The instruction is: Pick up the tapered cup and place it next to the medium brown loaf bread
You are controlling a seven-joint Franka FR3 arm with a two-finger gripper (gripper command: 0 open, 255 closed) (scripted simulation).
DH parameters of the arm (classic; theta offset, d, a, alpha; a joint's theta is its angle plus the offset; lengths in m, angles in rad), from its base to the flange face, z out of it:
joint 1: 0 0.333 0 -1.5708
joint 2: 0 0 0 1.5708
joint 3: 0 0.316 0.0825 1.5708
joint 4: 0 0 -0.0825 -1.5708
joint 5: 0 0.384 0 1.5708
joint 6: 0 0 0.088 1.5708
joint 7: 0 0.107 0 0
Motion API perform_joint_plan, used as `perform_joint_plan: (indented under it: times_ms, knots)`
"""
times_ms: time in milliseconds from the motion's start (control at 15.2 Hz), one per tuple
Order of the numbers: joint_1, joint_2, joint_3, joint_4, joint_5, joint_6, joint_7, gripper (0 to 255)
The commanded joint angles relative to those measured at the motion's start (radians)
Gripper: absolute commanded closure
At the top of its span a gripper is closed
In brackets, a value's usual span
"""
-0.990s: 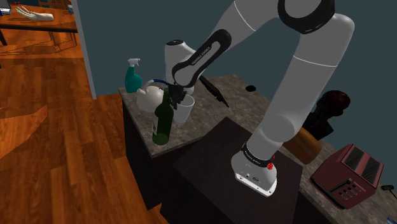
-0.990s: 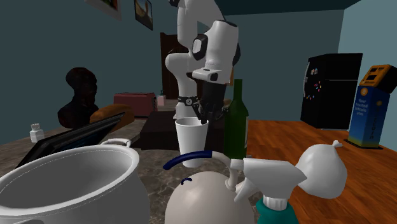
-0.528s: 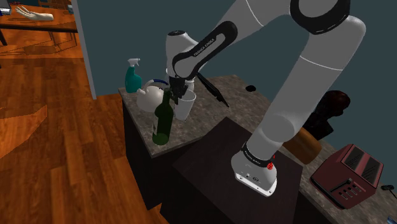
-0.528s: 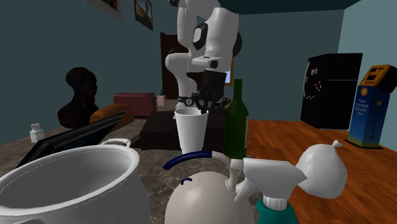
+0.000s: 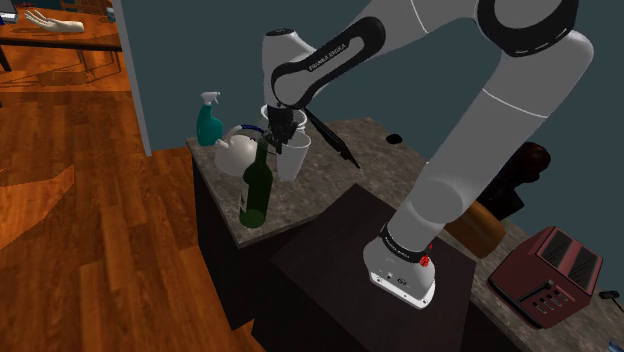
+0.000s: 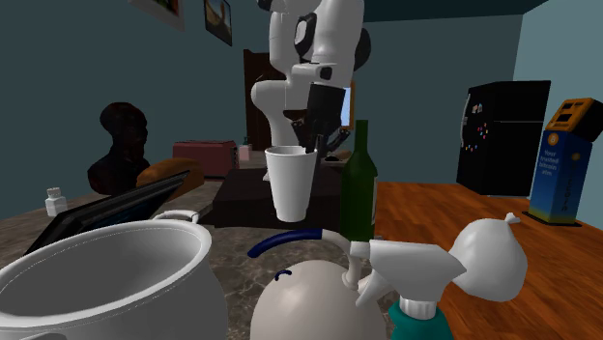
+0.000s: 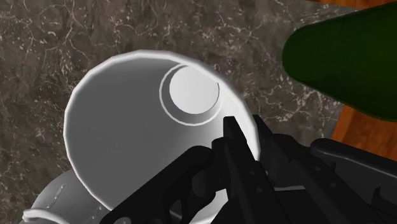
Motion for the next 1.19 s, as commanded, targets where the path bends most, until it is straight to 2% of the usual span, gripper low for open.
perform_joint_plan:
  times_ms: [0,1122]
  knots:
    - [0.001,-0.021,0.000,0.006,0.008,-0.026,-0.009,255]
    - [0.006,-0.154,-0.001,0.110,0.053,-0.258,-0.063,255]
